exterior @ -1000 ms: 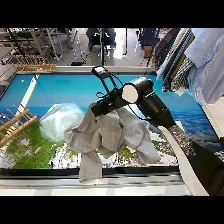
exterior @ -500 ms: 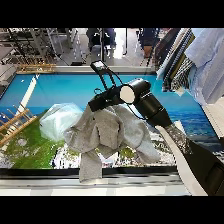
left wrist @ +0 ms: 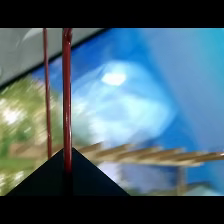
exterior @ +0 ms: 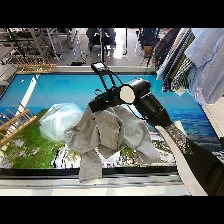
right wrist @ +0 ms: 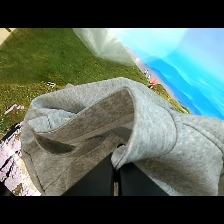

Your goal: Fold the clothes and pants, and hang the long-sleeved shirts on hangers.

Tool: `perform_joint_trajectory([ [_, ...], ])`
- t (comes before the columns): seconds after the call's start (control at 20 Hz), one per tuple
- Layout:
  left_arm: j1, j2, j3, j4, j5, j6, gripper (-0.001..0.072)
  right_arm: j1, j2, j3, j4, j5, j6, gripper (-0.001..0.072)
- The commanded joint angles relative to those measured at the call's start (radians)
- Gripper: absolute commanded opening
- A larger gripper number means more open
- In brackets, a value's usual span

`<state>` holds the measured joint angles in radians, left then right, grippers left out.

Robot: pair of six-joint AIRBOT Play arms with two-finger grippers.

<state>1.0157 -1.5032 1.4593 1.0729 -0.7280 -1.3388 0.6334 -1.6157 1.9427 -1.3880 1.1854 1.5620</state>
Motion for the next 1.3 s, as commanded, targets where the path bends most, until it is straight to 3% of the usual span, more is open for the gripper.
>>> perform_joint_trajectory([
  [0.0,-0.008,0.162,0.026,-0.510,-0.076,0.285,0.0023,-0.003,0.003,0.002,-0.024,0.006,0.000,0.0028],
  [0.1,-0.043,0.206,0.026,-0.975,-0.359,0.695,0.0023,-0.013,0.019,0.004,-0.103,0.003,0.001,0.0028],
  [0.15,-0.079,0.207,0.026,-1.096,-0.529,0.800,0.0023,-0.023,0.034,0.004,-0.140,0.002,0.001,0.0027],
  [0.2,-0.125,0.207,0.026,-1.099,-0.655,0.822,0.0023,-0.043,0.047,0.004,-0.163,0.000,0.006,0.0027],
  [0.3,-0.259,0.207,0.025,-0.906,-0.813,0.823,0.0022,-0.094,0.058,0.005,-0.169,0.000,0.051,0.0027],
  [0.4,-0.421,0.206,0.018,-0.671,-0.889,0.824,0.0022,-0.144,0.058,0.004,-0.169,0.003,0.090,0.0027],
  [0.55,-0.621,0.195,-0.005,-0.614,-0.990,0.913,0.0023,-0.197,0.058,0.004,-0.169,0.001,0.100,0.0027],
  [0.75,-0.783,0.164,-0.005,-0.605,-1.020,0.921,0.0023,-0.216,0.058,0.004,-0.169,0.003,0.099,0.0028],
  [1.0,-0.835,0.066,-0.005,-0.601,-1.073,0.894,0.0023,-0.214,0.058,0.004,-0.154,0.006,0.097,0.0028],
  [1.25,-0.822,-0.019,-0.004,-0.602,-0.956,0.868,0.0022,-0.155,0.063,0.004,-0.093,0.010,-0.025,0.0028],
])
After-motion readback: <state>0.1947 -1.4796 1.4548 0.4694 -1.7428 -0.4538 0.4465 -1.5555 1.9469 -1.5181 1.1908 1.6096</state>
